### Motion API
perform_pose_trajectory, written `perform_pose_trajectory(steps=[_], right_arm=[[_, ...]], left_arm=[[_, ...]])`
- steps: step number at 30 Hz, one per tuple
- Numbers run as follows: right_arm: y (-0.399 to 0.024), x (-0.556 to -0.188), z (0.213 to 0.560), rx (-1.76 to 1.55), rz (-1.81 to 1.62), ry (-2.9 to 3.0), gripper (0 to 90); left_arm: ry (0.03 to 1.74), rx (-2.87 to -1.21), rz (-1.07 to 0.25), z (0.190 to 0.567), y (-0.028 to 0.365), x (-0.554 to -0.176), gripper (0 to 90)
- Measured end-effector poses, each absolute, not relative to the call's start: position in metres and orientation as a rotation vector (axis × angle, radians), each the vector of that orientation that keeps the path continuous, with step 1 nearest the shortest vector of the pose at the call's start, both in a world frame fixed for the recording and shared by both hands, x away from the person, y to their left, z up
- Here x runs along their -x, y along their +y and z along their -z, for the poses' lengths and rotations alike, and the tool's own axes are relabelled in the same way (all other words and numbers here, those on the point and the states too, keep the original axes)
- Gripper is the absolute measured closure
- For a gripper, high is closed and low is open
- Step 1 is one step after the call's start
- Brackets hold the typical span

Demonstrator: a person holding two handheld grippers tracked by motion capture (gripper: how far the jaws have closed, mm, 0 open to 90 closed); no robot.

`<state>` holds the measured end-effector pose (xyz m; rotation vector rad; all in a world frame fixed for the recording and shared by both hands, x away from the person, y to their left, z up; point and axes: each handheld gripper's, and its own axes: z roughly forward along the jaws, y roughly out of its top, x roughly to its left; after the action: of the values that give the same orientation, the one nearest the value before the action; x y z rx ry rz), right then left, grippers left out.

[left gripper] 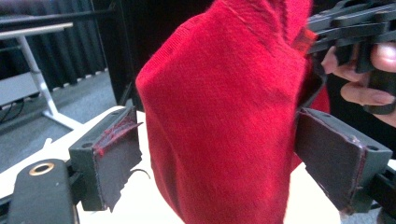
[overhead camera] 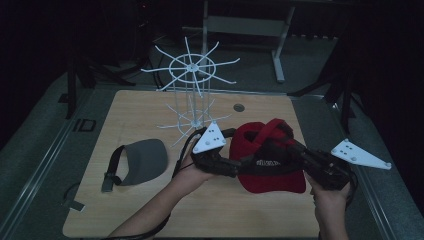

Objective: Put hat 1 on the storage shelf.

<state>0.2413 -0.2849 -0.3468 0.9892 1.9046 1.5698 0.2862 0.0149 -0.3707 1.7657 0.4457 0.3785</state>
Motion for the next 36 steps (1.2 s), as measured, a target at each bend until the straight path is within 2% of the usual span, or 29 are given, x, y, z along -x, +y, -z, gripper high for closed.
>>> perform_pose_trajectory(steps=[2, 4, 6, 18, 31, 36], right_arm=[[-0.284, -0.241, 0.347, -0.986, -1.573, 1.907, 85.4], [-0.283, -0.24, 0.347, -0.983, -1.577, 1.91, 85.4], [-0.282, -0.24, 0.348, -0.98, -1.577, 1.915, 85.4], [-0.279, -0.237, 0.349, -0.969, -1.567, 1.928, 85.3], [-0.279, -0.233, 0.352, -0.965, -1.584, 1.94, 84.7], [-0.279, -0.231, 0.356, -0.969, -1.573, 1.941, 80.4]], left_arm=[[0.442, -1.753, -0.381, 0.369, 0.014, -0.287, 20.7], [0.44, -1.751, -0.396, 0.367, 0.012, -0.286, 22.0], [0.442, -1.757, -0.402, 0.366, 0.01, -0.287, 28.9], [0.505, -1.769, -0.441, 0.361, 0.002, -0.288, 84.3], [0.495, -1.774, -0.504, 0.353, 0.002, -0.284, 88.0], [0.497, -1.773, -0.507, 0.348, 0.0, -0.283, 88.2]])
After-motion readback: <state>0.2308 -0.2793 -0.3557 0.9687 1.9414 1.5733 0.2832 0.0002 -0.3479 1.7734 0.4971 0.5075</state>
